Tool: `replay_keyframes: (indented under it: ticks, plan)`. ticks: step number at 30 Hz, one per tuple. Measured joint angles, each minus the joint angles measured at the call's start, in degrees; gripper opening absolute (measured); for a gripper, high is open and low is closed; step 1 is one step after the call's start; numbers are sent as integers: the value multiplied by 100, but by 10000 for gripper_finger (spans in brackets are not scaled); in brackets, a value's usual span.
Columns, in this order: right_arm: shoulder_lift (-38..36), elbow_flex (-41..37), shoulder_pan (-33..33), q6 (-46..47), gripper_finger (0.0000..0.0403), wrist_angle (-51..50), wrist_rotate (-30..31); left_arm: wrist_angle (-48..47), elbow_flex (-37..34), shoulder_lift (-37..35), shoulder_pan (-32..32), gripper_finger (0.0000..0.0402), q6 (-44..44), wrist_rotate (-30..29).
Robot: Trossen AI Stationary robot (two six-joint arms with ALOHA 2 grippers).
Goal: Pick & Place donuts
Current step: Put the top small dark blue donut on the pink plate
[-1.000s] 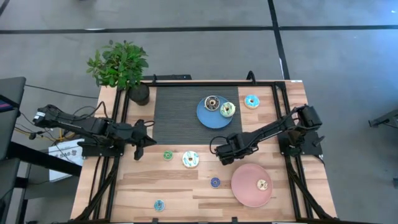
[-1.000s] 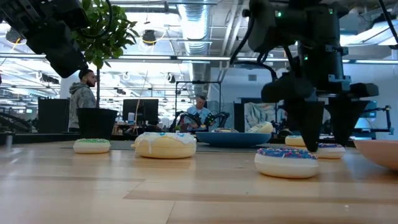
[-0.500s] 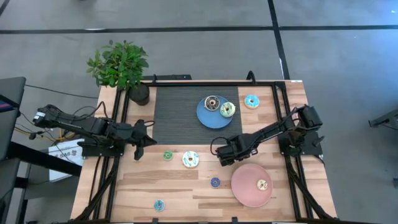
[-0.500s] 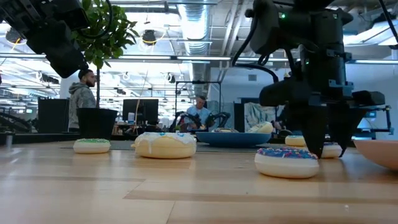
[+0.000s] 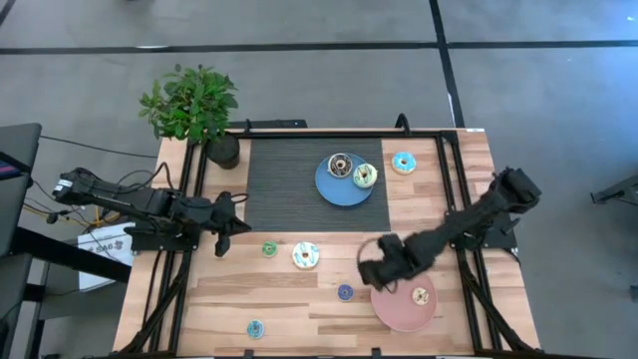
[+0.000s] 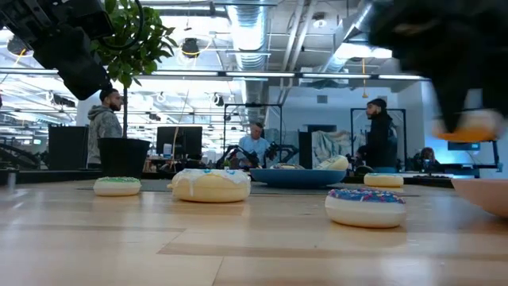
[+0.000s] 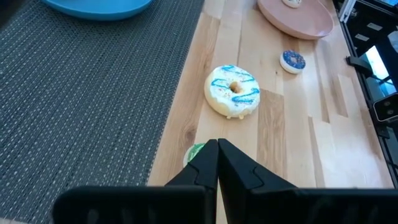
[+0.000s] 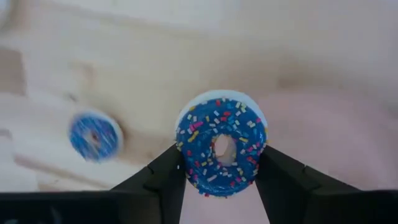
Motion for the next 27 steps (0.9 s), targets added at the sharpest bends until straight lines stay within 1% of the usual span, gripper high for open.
replay_keyframes:
  ticks: [6,8,10,12,14,16,18,23,27]
  plan:
    - [82,-3,1065,1895,159,317,15,-1,0,0,1,0,114,-1]
    - [127,-7,1330,2314,157,462,7,-2,0,0,2,0,197,-5]
    - [155,-1,1468,2380,157,736,-126,-2,0,0,2,0,266,-9]
    - [339,87,1469,2380,157,981,-236,-2,0,0,2,0,288,-11]
    - [510,220,1474,2359,157,753,-319,-2,0,0,2,0,281,-13]
    - [707,389,1509,2353,157,738,-393,4,0,0,2,0,256,-15]
    - [876,432,1599,2355,157,456,-528,24,0,0,2,0,250,-16]
    - [1049,482,1753,2399,156,475,-777,31,0,0,2,0,243,-16]
    - [1052,478,1797,2399,157,439,-664,55,0,0,2,0,242,-17]
